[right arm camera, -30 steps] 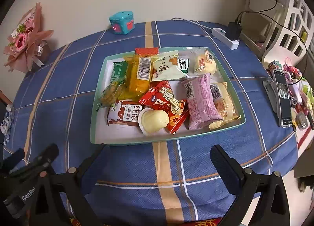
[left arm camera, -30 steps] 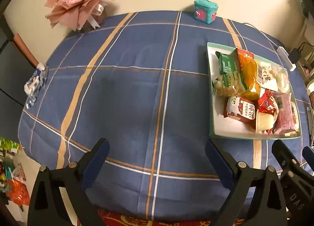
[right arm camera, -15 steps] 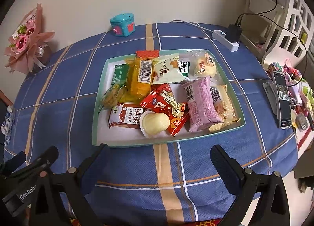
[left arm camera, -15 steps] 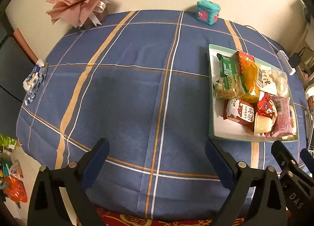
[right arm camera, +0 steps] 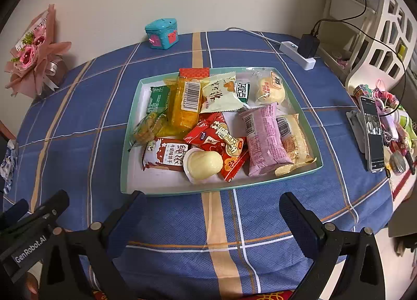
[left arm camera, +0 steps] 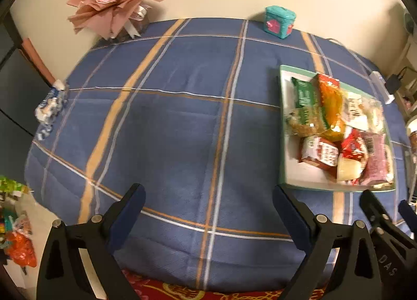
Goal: Organize snacks
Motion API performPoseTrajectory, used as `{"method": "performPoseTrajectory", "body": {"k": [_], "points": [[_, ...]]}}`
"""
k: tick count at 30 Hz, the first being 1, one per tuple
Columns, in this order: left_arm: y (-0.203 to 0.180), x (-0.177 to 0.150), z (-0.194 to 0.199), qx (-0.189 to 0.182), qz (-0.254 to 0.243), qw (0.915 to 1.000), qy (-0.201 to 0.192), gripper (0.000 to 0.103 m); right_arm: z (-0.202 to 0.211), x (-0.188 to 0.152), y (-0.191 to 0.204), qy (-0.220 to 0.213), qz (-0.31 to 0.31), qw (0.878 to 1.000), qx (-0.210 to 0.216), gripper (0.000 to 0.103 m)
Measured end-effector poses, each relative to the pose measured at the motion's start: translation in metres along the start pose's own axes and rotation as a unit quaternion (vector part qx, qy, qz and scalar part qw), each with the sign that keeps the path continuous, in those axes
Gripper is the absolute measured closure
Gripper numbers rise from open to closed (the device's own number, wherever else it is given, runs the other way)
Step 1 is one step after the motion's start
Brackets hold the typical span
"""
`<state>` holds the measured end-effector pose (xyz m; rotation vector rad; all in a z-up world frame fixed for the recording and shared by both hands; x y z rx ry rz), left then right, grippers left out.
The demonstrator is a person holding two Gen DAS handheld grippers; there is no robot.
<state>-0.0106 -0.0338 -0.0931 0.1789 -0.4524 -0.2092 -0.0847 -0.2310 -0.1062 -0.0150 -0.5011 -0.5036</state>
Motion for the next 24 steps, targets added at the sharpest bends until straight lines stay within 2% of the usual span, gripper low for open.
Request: {"method": "performPoseTrajectory", "body": {"k": [24], "points": [[0.0106, -0.0008, 0.0036, 0.004, 0.005, 1.0000, -0.001, 0.005, 0.0013, -0.0024, 0.0043, 0.001, 0.013, 1.000, -0.004, 0.000]]}}
Point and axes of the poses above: each gripper's, at about its wrist camera, not at the fingertips, and z roughly against the way its jaws point, y to its left, x to its top, the point moved 10 cm from there along -z, roughly the way its jaws point, and after that the axes turned 4 degrees about x, right-handed, at the moved point
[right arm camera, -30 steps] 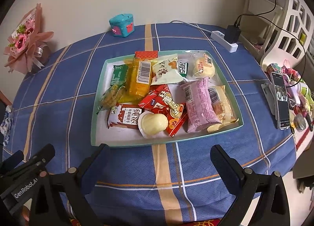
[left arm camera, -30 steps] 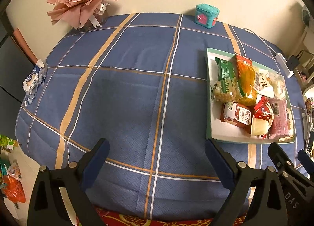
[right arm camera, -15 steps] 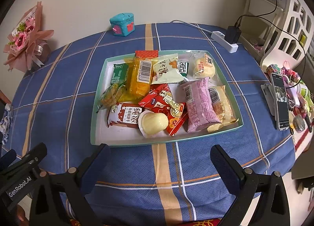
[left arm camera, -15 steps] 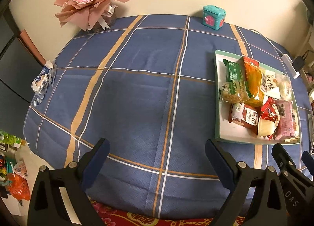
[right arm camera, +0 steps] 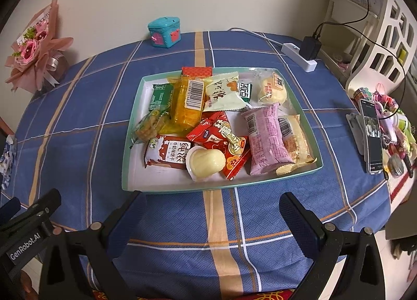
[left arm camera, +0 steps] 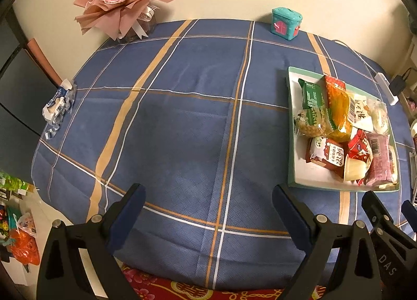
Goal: Organize snacks
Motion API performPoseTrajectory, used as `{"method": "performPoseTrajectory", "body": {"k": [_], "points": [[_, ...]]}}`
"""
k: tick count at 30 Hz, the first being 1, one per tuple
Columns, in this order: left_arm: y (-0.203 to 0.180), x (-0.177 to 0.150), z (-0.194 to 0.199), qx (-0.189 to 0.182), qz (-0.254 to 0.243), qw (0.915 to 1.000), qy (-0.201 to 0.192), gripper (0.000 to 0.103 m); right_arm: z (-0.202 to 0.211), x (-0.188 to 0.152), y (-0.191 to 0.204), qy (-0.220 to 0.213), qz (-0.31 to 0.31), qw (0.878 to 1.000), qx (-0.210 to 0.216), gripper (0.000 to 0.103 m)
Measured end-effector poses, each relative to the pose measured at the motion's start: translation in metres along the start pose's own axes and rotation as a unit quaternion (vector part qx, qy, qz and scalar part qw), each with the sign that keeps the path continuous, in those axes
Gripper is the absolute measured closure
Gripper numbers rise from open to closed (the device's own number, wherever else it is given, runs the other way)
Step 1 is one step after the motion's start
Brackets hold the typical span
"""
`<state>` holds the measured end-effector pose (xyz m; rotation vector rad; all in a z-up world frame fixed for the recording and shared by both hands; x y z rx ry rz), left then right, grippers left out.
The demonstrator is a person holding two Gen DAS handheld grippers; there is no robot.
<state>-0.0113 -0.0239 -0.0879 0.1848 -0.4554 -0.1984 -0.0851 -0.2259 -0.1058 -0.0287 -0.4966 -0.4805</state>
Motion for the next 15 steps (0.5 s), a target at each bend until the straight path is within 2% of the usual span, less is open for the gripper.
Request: {"method": "performPoseTrajectory", "body": {"k": [15], "points": [[0.0009, 0.0044, -0.0026, 0.004, -0.007, 0.9999, -0.015, 0.005, -0.0044, -0.0003, 0.0021, 0.003, 0.002, 1.000, 0.003, 0.000]]}}
Point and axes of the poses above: each gripper's, at about its wrist camera, not at the fingertips, and z roughly against the way its jaws point, y to its left, x to its top, the point moved 10 cm from there along -z, roughly the way its jaws point, and after that the axes turned 4 degrees about x, right-handed, at the moved point
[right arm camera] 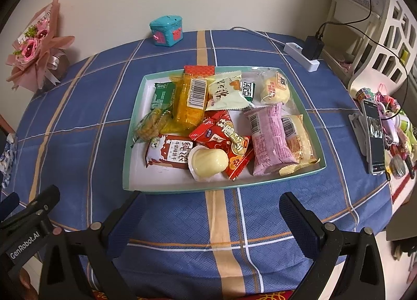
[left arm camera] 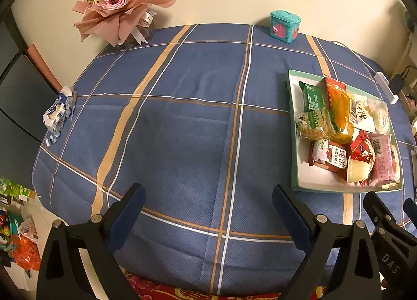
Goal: Organize snacks
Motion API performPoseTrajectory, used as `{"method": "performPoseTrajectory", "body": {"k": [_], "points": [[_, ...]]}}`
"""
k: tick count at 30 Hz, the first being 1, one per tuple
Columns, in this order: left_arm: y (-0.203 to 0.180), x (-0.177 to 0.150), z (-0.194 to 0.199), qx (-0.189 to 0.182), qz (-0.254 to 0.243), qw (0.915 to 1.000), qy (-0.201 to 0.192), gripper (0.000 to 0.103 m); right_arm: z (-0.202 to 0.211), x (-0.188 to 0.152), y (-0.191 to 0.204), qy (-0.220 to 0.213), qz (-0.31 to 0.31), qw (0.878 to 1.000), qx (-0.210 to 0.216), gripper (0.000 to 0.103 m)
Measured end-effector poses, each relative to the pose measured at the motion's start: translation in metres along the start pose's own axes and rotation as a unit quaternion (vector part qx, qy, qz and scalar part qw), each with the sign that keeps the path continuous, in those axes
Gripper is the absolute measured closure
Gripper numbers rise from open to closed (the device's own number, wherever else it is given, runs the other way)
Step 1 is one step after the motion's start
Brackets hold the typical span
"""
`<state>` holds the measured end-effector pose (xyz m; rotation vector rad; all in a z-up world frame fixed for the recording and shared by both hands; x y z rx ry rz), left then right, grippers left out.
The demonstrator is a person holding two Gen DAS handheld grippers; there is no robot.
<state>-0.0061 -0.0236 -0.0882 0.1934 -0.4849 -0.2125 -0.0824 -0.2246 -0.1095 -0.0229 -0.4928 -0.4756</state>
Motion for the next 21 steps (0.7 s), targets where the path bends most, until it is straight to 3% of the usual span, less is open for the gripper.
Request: {"method": "performPoseTrajectory", "body": {"k": [21], "points": [[0.0009, 0.0000, -0.0039, 0.000, 0.008, 0.9999, 0.007, 0.005, -0.0001, 0.0005, 0.0055, 0.002, 0.011, 1.000, 0.001, 0.000]]}}
Point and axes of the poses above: each gripper's, at about its wrist camera, not at the fingertips, and z roughly against the way its jaws point, y to its left, x to its top, the point moved 10 cm from there along -z, roughly the way its jaws point, and after that the axes turned 4 degrees about x, right-handed, at the moved point
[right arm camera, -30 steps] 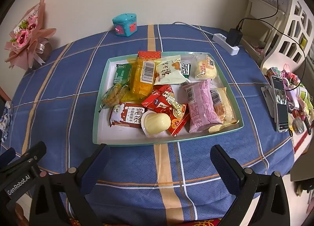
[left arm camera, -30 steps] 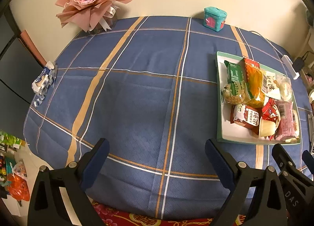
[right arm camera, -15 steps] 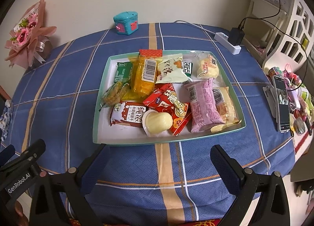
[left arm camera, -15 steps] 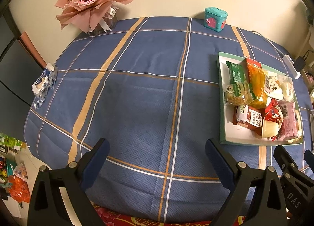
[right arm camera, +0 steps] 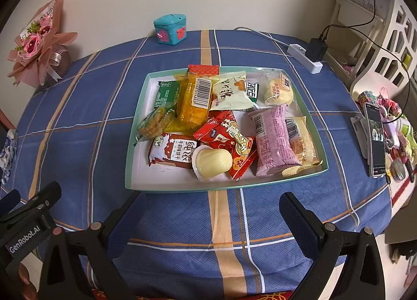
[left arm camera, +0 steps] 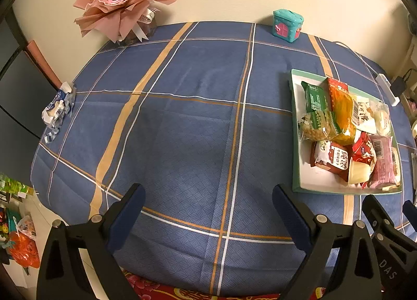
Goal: Organize snacks
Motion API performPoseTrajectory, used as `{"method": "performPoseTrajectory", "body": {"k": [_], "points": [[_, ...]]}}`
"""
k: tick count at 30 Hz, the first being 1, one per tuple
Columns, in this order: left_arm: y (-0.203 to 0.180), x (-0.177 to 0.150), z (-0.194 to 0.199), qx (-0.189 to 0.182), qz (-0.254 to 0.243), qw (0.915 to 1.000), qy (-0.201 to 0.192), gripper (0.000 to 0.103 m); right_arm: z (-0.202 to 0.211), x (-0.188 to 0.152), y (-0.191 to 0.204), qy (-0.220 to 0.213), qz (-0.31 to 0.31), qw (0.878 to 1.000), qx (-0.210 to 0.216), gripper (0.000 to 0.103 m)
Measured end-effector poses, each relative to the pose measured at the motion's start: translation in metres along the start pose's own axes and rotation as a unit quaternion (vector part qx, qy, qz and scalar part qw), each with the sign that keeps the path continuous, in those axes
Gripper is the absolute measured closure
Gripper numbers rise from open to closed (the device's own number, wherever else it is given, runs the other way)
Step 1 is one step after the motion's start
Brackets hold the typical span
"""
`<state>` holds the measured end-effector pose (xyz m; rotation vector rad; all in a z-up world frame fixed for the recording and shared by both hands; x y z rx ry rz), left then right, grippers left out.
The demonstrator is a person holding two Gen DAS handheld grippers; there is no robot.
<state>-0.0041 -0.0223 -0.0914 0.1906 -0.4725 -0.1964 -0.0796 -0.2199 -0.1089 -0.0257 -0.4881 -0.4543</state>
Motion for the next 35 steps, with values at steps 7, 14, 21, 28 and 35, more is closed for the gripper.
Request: {"method": "performPoseTrajectory", "body": {"k": [7, 14, 21, 28, 35], "points": [[0.0007, 0.0003, -0.0008, 0.001, 0.002, 1.0000, 0.001, 0.005, -0.0003, -0.0003, 0.0012, 0.000, 0.001, 1.000, 0.000, 0.000], [-0.0007, 0.0002, -0.0005, 0.005, -0.001, 1.0000, -0.001, 0.005, -0.0003, -0.0005, 0.0010, 0.000, 0.001, 1.000, 0.000, 0.000], [-0.0002, 0.0000, -0.0003, 0.007, 0.000, 1.0000, -0.001, 0.005, -0.0002, -0.0008, 0.0008, 0.000, 0.001, 1.000, 0.000, 0.000], [0.0008, -0.0008, 0.0001, 0.009, 0.002, 1.0000, 0.001, 0.005, -0.0005, -0.0007, 0.0003, 0.000, 0.002, 1.000, 0.000, 0.000], [-0.0038, 0.0004, 0.0032, -0.007, 0.002, 0.9999, -0.008, 0.005, -0.0010, -0.0031, -0.0001, 0.002, -0.001, 1.000, 0.000, 0.000]]}}
Point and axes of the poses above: each gripper's, at about its wrist camera, not at the fingertips, and z roughly against the way its jaws point, y to its left, x to its top, the point moved 10 cm from there along -z, roughly the way its jaws point, and after that the axes turned 4 degrees about x, right-handed, at the moved point
